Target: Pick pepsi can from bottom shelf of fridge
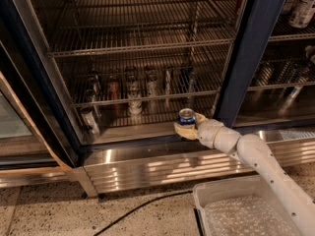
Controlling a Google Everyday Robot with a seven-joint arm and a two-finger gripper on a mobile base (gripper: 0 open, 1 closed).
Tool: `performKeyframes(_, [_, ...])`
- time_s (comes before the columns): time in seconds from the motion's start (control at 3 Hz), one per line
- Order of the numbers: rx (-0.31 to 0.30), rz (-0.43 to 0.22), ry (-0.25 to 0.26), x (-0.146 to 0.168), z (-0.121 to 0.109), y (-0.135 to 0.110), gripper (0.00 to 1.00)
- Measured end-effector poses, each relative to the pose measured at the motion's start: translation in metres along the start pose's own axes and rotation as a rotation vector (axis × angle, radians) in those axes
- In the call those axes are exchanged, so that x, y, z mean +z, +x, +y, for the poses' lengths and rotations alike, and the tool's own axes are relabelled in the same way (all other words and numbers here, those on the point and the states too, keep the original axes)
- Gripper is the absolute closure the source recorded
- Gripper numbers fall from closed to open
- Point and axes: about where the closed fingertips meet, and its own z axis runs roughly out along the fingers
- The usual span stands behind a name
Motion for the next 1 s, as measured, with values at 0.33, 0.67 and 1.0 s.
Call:
performKeyframes(0.33, [-0.023, -0.047, -0.046, -0.029, 0.015, -0.022, 1.00])
performKeyframes(0.67, [0.004, -0.133, -0.125, -0.055, 0.033, -0.053, 1.00])
performKeyframes(1.0, [0.004, -0.133, -0.125, -0.055, 0.033, -0.053, 1.00])
